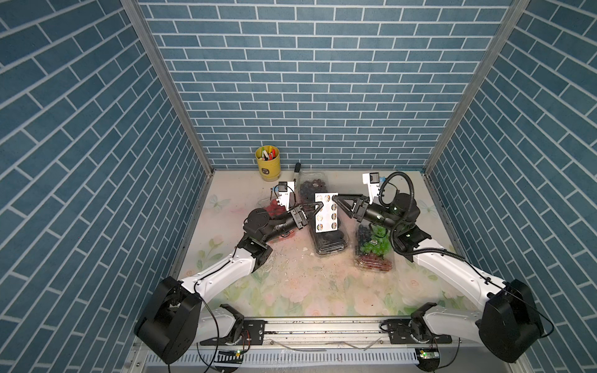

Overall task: Label fruit boxes
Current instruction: Adjust the label sticker.

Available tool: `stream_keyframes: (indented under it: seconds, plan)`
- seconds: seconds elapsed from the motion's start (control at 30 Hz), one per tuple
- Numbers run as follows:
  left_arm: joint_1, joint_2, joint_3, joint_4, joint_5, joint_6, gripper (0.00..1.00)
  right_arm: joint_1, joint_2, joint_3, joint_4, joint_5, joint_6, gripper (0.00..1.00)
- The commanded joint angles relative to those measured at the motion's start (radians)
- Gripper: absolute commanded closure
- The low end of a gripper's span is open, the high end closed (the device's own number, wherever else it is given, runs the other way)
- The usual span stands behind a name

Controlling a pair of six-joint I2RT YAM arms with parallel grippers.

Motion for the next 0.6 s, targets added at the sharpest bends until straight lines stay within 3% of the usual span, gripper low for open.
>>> stream_keyframes:
  seconds: [0.0,0.3,0.57]
  plan:
    - [-0.009,-0.008,0.021,0.040,0.005,0.002,1.00,-0.014,0.047,-0.008,0.209,-0.067,0.161,0.53]
    - [-0.010,-0.034,0.017,-0.005,-0.006,0.033,1.00,-0.020,0.115,0.013,0.292,-0.120,0.248,0.71]
    - [-0.010,-0.058,0.023,-0.088,-0.042,0.073,1.00,-0.019,0.108,0.002,0.300,-0.147,0.248,0.79]
